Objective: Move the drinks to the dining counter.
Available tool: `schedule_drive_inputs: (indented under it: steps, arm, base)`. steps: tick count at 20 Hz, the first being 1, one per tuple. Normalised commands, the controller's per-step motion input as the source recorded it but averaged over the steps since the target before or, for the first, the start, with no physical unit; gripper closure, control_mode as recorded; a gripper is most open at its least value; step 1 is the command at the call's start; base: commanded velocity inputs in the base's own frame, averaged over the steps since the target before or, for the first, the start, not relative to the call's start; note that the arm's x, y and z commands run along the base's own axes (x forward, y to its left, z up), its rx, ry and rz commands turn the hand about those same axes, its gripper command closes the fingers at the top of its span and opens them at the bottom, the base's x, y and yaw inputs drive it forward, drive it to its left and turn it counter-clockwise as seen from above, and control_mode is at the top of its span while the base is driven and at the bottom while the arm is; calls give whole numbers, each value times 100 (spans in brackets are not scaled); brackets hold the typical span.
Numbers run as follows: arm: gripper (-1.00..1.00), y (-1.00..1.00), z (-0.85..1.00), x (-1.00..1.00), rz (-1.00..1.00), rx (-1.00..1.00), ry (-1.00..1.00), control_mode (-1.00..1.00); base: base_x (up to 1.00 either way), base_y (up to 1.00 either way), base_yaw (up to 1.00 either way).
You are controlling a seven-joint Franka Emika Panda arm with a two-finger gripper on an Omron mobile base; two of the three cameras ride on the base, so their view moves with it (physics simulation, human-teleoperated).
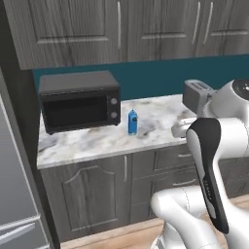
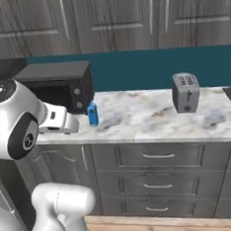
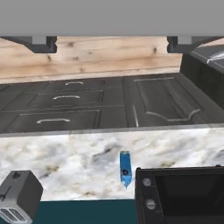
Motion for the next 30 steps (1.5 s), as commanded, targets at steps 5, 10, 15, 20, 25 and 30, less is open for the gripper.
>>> schedule_drive_inputs:
  steps: [5,10,15,20,25,30]
  arm:
    - [-100,0,0,0,0,0,0,100]
    - [-100,0,0,0,0,0,0,100]
    - [-100,0,0,0,0,0,0,100]
    - [-100,0,0,0,0,0,0,100]
    - [-100,0,0,0,0,0,0,100]
    - [-100,0,0,0,0,0,0,100]
  base:
    - [40,0,3]
    - [31,-1,0]
    - [44,0,2]
    - [49,0,3]
    - [39,0,2]
    - [27,3,2]
